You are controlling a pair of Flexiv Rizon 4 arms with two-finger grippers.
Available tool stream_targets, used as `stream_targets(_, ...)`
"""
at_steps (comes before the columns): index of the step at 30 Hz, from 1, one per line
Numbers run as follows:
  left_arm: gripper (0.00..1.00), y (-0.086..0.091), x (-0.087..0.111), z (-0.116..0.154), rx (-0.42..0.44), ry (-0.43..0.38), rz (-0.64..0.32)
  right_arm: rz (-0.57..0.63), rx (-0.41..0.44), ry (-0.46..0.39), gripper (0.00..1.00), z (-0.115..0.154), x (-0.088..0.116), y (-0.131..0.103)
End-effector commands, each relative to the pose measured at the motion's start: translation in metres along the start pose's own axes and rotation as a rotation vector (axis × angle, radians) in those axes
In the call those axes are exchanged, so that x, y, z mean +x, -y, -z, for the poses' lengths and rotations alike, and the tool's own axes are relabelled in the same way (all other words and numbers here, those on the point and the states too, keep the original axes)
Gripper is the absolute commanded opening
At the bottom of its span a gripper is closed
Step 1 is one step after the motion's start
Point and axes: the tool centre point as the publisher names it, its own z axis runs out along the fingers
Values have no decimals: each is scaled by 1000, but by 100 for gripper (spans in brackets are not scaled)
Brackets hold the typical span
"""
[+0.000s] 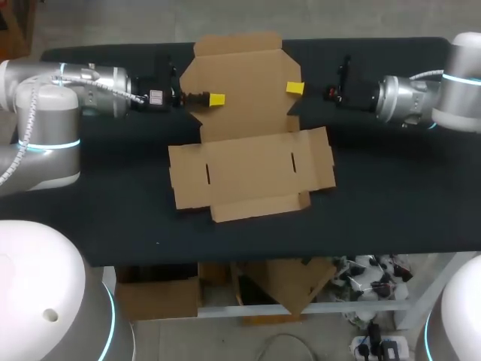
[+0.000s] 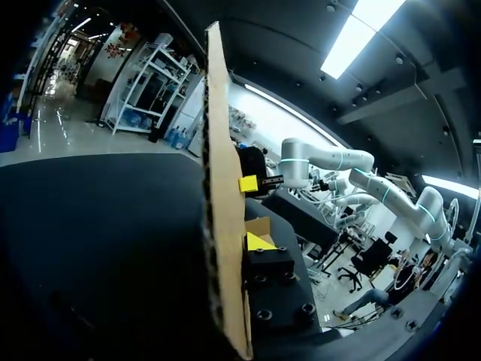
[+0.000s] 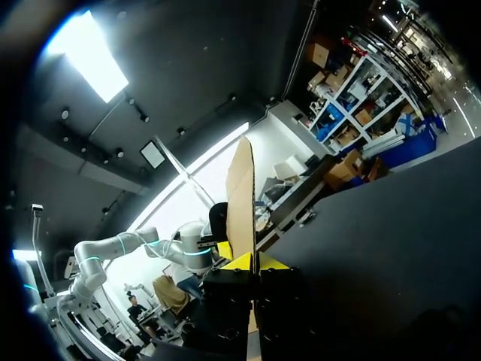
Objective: Assemble the packaging by folding the flat box into shape, placing the metal phone stand inside, and closing the box properly
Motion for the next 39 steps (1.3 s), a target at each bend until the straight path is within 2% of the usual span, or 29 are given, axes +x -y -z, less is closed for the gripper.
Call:
stream_targets(1, 0, 0, -2, -6, 1, -10, -2, 0, -3, -9, 0, -4, -1, 1)
stream_targets(6, 1, 0, -2, -6, 5, -12, -4, -1, -6, -9, 0, -3, -1, 1)
stream_targets(9, 5, 1, -3, -6, 9, -13, -4, 0, -6, -8, 0, -3, -1, 1)
stream_targets(11, 16, 1, -3, -6, 11, -15, -4, 0, -6, -8, 0, -3, -1, 1)
stream_targets(14, 17, 1, -3, -5, 14, -17, -4, 0, -5, -8, 0, -3, 0, 1)
stream_targets(18, 29, 1, -3, -4, 18, -17, -4, -1, -4, -6, 0, -3, 0, 1)
stream_targets(24, 18, 3, -3, -2, 29, -16, -4, -1, -3, -7, 0, -4, 0, 1)
stream_targets(26, 12, 4, -3, -2, 33, -15, -5, 0, -2, -8, 0, -5, 0, 1)
stream_targets(28, 0, 4, -4, -2, 38, -13, -6, 0, -2, -8, 0, -5, 0, 1)
stream_targets(39, 0, 5, -2, -1, 39, -26, -20, 3, 1, -9, 0, -6, 4, 0)
